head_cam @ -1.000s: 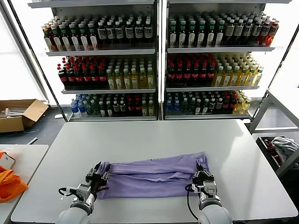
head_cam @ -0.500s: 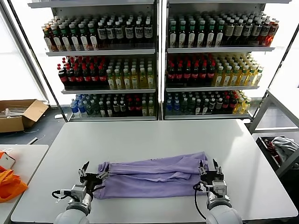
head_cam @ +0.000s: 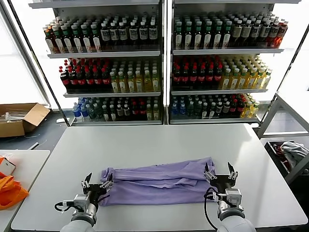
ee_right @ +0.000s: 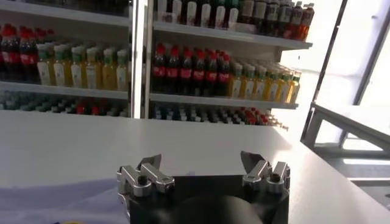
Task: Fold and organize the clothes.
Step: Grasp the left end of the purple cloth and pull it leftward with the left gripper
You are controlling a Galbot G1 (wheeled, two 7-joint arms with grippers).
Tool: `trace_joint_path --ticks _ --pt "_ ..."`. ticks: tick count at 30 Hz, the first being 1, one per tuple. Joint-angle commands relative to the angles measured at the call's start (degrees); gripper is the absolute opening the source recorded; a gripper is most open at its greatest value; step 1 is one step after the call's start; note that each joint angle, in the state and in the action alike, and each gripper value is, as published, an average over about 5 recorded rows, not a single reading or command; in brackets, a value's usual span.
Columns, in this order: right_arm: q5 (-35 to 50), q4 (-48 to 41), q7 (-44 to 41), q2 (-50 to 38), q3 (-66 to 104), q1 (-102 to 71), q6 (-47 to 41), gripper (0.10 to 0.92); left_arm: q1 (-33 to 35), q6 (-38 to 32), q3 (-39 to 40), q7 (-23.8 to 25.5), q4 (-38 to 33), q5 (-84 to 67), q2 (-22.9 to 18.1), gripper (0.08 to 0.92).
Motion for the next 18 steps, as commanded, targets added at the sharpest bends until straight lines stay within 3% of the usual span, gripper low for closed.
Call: trace_joint_path --ticks 1,11,18 --pt "0.4 1.5 0.0 -0.1 0.3 -0.6 0.2 0.823 0.0 0.4 -0.4 -0.6 2.3 -3.1 -1.4 0.823" --pt "0.5 1.3 -0.1 -0.4 0.3 0.2 -0.2 0.823 2.0 0.3 0.3 1.3 1.7 -3.5 -1.4 0.807" --pt "0.5 0.5 0.0 -0.1 -0.6 1.4 -0.3 0.823 2.3 0.2 0.1 2.3 1.1 -3.3 -1.3 0.620"
